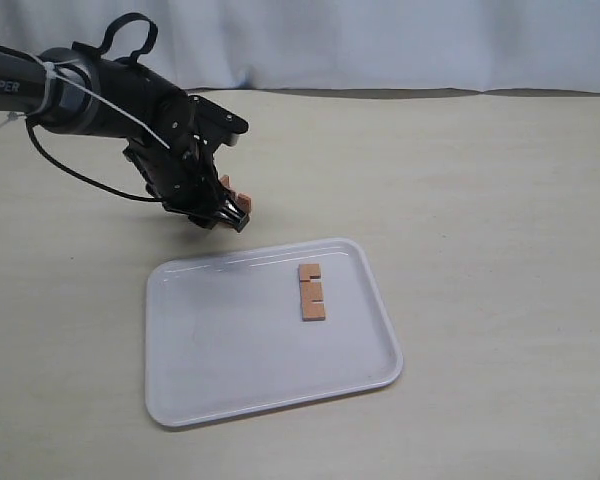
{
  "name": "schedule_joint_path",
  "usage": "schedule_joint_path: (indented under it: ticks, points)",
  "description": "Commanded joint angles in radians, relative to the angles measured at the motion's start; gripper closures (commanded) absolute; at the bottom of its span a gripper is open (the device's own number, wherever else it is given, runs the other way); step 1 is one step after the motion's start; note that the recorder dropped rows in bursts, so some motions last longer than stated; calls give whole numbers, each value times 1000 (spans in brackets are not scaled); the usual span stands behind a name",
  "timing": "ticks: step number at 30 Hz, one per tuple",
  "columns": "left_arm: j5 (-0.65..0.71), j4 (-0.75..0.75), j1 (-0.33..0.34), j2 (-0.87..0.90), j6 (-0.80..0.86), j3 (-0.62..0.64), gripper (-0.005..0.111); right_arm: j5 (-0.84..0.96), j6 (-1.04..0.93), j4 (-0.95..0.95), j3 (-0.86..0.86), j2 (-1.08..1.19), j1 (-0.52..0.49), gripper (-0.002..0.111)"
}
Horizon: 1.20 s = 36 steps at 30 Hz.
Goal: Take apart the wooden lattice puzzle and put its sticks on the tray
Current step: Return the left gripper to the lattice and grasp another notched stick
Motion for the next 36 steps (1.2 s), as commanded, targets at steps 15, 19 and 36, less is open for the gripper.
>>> schedule_joint_path:
  ticks: [15,19,36]
  points:
    - [-23,15,2,34,3,1,107,-3,-1,0,2,-4,3,104]
    - [-1,21,2,24,5,1,107,-3,-1,0,2,-4,3,104]
    - [116,-76,-2,-145,69,1,107,-3,-1,0,2,-4,3,104]
